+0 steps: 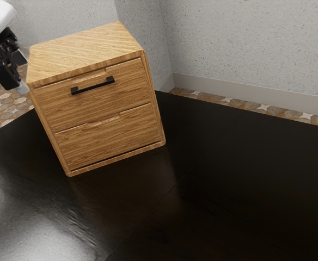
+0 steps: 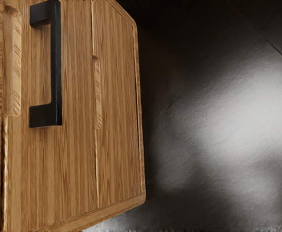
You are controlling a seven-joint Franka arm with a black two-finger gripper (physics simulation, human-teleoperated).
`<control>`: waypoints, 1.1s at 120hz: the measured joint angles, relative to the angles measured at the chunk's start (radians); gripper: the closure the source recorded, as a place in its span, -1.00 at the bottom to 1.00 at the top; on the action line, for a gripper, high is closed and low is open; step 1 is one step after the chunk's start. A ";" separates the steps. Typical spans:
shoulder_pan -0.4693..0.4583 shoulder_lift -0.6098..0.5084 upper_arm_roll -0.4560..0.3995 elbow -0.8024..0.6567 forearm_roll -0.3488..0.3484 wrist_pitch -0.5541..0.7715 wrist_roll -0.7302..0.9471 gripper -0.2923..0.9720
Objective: Pull the drawer handle with one arm to open the drawer
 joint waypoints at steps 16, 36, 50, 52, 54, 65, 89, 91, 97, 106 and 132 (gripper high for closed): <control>0.001 -0.024 0.032 0.001 0.025 0.012 0.067 -0.54; 0.001 -0.085 0.041 -0.048 0.052 0.036 0.127 -0.54; 0.002 -0.084 0.053 -0.095 0.057 0.106 0.153 -0.54; 0.002 -0.084 0.053 -0.102 0.057 0.116 0.156 -0.54; 0.002 -0.084 0.053 -0.110 0.057 0.127 0.158 -0.54; 0.001 -0.082 0.054 -0.145 0.026 0.187 0.171 -0.54; 0.001 -0.074 0.094 -0.179 -0.084 0.234 0.182 -0.54; 0.001 -0.074 0.096 -0.180 -0.088 0.236 0.182 -0.54; 0.002 -0.072 0.100 -0.181 -0.098 0.242 0.180 -0.54; 0.001 -0.052 0.105 -0.178 -0.111 0.255 0.175 -0.54; 0.000 -0.018 0.123 -0.178 -0.148 0.276 0.162 -0.54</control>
